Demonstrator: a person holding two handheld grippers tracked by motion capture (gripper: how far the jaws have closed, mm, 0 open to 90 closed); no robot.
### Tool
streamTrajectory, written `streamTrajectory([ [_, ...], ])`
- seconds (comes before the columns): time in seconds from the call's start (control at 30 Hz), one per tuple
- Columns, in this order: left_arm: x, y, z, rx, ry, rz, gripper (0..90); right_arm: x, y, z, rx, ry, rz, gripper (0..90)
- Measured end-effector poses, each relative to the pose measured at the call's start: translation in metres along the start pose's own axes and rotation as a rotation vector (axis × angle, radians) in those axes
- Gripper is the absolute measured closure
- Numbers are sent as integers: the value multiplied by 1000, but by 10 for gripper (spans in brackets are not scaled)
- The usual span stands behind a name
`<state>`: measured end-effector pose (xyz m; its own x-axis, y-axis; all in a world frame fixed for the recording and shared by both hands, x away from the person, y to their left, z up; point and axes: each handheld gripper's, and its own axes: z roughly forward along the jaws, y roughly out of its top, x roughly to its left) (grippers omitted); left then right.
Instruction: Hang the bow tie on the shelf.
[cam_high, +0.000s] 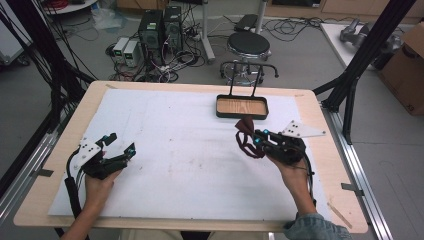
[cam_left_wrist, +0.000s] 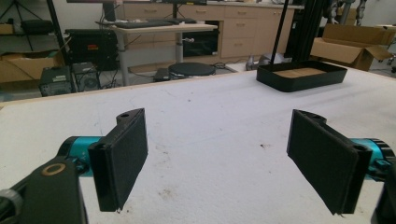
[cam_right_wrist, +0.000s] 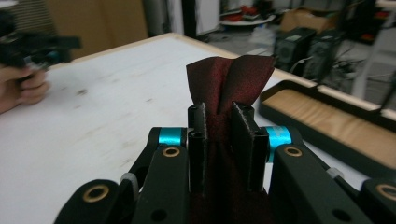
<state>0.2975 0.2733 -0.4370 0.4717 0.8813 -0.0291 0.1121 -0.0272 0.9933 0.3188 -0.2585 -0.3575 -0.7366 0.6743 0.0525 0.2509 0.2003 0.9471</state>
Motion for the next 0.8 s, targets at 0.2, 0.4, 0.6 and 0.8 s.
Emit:
streamTrajectory([
  [0.2, 0, 0, 0, 1, 0, 2, 208, -26, 13, -1, -10, -58, 19, 765],
  [0.4, 0, 0, 0, 0, -1, 3, 208, -52, 27, 1, -15, -110, 18, 765],
  [0.6, -1, 0, 1, -2, -4, 4, 209, -72, 43, 3, -2, -155, -3, 765],
  [0.8, -1, 0, 1, -3, -5, 4, 211, -97, 58, 10, 4, -200, 14, 765],
])
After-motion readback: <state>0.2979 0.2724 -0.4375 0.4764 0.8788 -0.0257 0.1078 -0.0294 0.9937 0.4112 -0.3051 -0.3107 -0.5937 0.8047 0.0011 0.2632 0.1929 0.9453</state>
